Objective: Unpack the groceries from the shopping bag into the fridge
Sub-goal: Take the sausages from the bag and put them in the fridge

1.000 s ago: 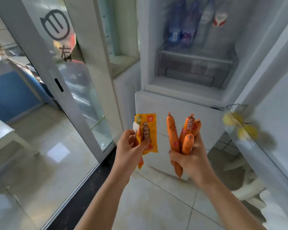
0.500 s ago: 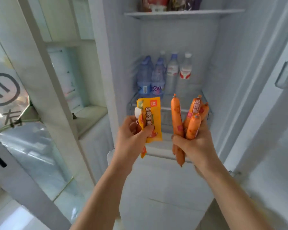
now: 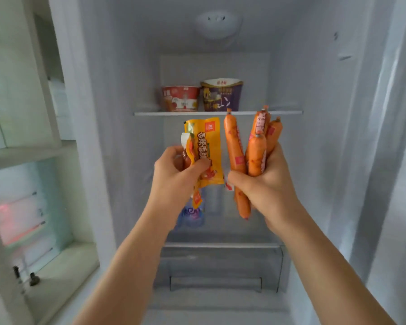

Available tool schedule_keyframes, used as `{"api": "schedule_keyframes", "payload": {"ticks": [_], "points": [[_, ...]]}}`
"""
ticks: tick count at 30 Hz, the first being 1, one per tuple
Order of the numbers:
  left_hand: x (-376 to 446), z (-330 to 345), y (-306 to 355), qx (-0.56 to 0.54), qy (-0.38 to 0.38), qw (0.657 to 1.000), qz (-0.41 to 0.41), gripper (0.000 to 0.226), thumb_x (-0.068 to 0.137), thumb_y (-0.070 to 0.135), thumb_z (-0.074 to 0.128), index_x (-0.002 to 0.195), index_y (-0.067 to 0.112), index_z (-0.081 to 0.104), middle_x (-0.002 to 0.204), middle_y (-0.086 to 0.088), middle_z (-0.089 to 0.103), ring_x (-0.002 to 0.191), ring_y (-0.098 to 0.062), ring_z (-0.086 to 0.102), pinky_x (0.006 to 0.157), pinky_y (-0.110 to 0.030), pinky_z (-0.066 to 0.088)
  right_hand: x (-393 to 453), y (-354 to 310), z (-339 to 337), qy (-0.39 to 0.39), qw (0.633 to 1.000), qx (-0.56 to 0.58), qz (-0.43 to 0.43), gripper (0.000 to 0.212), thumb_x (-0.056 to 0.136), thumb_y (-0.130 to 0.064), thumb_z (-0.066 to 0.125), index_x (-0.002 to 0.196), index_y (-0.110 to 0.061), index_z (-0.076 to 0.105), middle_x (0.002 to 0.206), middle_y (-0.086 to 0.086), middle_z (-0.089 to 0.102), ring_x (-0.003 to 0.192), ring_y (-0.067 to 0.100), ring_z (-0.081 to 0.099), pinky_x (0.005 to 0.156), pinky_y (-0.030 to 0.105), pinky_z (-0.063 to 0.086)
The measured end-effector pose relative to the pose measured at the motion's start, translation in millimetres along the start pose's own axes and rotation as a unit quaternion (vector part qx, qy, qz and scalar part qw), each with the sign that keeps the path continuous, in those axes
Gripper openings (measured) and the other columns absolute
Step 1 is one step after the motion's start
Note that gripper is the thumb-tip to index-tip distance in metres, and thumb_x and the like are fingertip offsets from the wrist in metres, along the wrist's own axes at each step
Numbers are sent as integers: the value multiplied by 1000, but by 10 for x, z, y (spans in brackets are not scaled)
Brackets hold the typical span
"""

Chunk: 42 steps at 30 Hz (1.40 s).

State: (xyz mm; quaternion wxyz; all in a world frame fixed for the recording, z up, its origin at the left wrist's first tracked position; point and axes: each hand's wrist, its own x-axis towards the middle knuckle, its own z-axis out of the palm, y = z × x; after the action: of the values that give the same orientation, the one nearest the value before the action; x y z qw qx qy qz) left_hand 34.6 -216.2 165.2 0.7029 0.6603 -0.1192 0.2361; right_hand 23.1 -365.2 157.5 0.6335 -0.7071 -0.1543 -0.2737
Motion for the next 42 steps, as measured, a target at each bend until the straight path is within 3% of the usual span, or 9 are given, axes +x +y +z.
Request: {"api": "schedule_keyframes", "payload": {"ticks": [10, 15, 19, 22, 25, 27, 32, 39, 42], "points": [[1380, 209, 590, 43, -82, 994, 55, 26, 76, 13, 74, 99, 4, 63, 84, -14, 72, 62, -23, 67, 61, -39, 56, 1281, -648, 110, 81, 994, -40, -58, 41, 68, -4, 73, 104, -16, 58, 88, -6, 68, 66, -3, 65, 54, 14, 47], [1934, 413, 719, 100, -114, 988, 22, 20, 75, 19, 73, 79, 13, 55, 77, -8, 64, 68, -23, 64, 70, -38, 54, 1882, -802, 93, 62, 981, -185, -9, 85, 70, -8, 70, 145, -14, 31, 124, -4, 59, 80, 11, 63, 50, 16, 48], [2190, 573, 645, 120, -145, 982, -5, 28, 82, 12, 67, 104, 2, 52, 78, -11, 59, 58, -19, 58, 43, -18, 45, 2284, -787, 16, -22, 953, -268, 136, 92, 79, -11, 62, 152, -17, 6, 139, 8, 47, 108, 32, 59, 86, 45, 54], [2316, 663, 535, 131, -161, 978, -30, 43, 78, 7, 69, 116, -3, 51, 78, -14, 60, 55, -18, 58, 33, -15, 39, 2445, -763, -24, -71, 874, -445, 182, 82, 88, -20, 56, 152, -15, 6, 159, 12, 8, 143, 31, 22, 112, 51, 29], [2369, 753, 446, 164, -180, 969, -43, 6, 79, 4, 67, 77, 5, 61, 72, -15, 62, 46, -14, 57, 36, -16, 41, 2522, -757, -19, -168, 775, -517, 323, 42, 89, -24, 46, 88, 11, 68, 103, 34, 63, 94, 45, 63, 84, 58, 50], [2411, 796, 415, 194, -182, 963, -40, 9, 79, 9, 67, 74, 6, 60, 66, -12, 61, 43, -15, 55, 37, -16, 40, 2627, -643, -42, -207, 737, -532, 363, 58, 96, -25, 37, 48, 3, 53, 53, 22, 56, 48, 33, 59, 56, 43, 54], [2560, 817, 371, 272, -185, 944, -27, 45, 83, 30, 67, 118, 3, 58, 103, -12, 68, 84, -23, 64, 64, -27, 51, 2806, -452, -189, -182, 751, -530, 349, 50, 102, -30, 36, 60, -13, 57, 57, 5, 49, 58, 18, 44, 50, 26, 44], [2657, 707, 309, 295, -157, 943, 4, 59, 88, 55, 58, 117, 4, 57, 109, -11, 65, 95, -29, 64, 76, -30, 48, 2811, -267, -373, -90, 792, -555, 238, 23, 91, -30, 62, 90, -7, 57, 91, 12, 57, 90, 26, 57, 74, 37, 52], [2633, 678, 285, 332, -155, 929, 51, 69, 91, 63, 44, 121, 3, 58, 116, -12, 63, 106, -31, 59, 84, -32, 43, 2776, -249, -418, -88, 793, -562, 217, 30, 89, -29, 63, 70, -7, 54, 80, 14, 59, 73, 27, 58, 71, 34, 52]]}}
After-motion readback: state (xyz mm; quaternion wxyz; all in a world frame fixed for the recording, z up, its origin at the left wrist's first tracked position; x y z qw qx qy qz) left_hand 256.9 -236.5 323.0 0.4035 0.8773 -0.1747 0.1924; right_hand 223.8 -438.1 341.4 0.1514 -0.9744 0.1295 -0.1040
